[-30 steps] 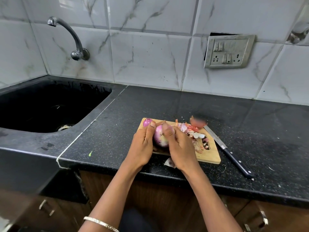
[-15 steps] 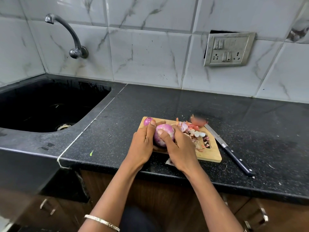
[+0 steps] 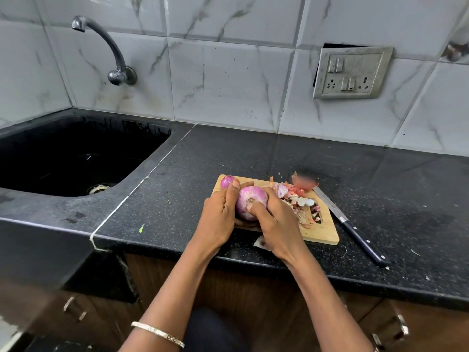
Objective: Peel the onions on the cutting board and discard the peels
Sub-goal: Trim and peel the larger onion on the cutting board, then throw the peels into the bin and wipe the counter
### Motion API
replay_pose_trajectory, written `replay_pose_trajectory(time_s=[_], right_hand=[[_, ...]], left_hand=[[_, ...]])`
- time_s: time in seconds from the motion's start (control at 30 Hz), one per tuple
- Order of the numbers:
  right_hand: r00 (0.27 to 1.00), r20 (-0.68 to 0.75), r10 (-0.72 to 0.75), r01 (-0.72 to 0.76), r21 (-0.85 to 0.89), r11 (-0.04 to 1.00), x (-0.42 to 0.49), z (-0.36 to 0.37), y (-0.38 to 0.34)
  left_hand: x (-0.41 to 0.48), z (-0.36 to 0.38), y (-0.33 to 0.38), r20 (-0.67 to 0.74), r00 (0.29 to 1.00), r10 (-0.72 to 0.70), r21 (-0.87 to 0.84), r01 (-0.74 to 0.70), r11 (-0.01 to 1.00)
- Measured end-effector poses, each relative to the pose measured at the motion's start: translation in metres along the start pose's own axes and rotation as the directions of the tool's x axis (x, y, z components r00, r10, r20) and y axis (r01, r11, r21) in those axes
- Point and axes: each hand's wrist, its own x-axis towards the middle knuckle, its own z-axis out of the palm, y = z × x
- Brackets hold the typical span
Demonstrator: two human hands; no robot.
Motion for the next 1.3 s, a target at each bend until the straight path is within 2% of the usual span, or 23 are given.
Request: replay_pose_trajectory(time_s=[0.37, 0.47, 0.53, 0.63, 0.77, 0.9, 0.97, 1.03, 1.1, 1.2, 1.3], right_hand=[[0.999, 0.027, -0.027, 0.027, 0.007, 1.000, -0.002, 0.000, 0.000], [0.999, 0.008, -0.033, 0.033, 0.054, 0.998, -0.002, -0.001, 0.001], [0.999, -0.029, -0.040, 0.043, 0.103, 0.994, -0.003, -0.002, 0.001], [0.992, -0.104, -0.078, 0.093, 0.141, 0.986, -0.005, -0.004, 0.001], [0.988, -0.108, -0.115, 0.127, 0.120, 0.985, -0.003, -0.004, 0.008], [0.984, -0.102, -0.147, 0.153, 0.058, 0.987, -0.002, 0.000, 0.005], [0.969, -0.189, -0.159, 0.159, -0.015, 0.987, -0.005, -0.001, 0.003], [0.947, -0.231, -0.224, 0.187, -0.172, 0.967, -0.011, -0.005, 0.003], [0.957, -0.103, -0.271, 0.225, -0.325, 0.919, -0.022, -0.007, 0.003], [0.952, 0.120, -0.282, 0.304, -0.487, 0.819, -0.037, -0.008, 0.010], [0.943, 0.146, -0.298, 0.329, -0.529, 0.782, -0.047, -0.011, 0.022]], left_hand=[[-0.001, -0.002, 0.001, -0.009, 1.000, 0.001, 0.051, 0.000, 0.999], [-0.004, -0.003, 0.002, 0.007, 1.000, -0.021, 0.053, 0.021, 0.998], [-0.008, -0.003, 0.008, 0.037, 0.999, -0.038, 0.004, 0.038, 0.999], [-0.013, -0.007, 0.018, 0.082, 0.993, -0.084, -0.162, 0.096, 0.982], [-0.021, -0.018, 0.020, 0.139, 0.986, -0.087, -0.202, 0.114, 0.973], [-0.016, -0.034, 0.019, 0.082, 0.996, -0.015, -0.026, 0.017, 1.000], [-0.013, -0.039, 0.018, -0.012, 0.995, 0.099, 0.184, -0.095, 0.978], [-0.010, -0.041, 0.013, -0.097, 0.975, 0.199, 0.396, -0.146, 0.907], [-0.008, -0.041, 0.007, -0.127, 0.964, 0.232, 0.470, -0.147, 0.870], [-0.005, -0.041, 0.003, -0.112, 0.967, 0.231, 0.488, -0.149, 0.860], [-0.007, -0.043, 0.001, -0.120, 0.976, 0.180, 0.482, -0.101, 0.870]])
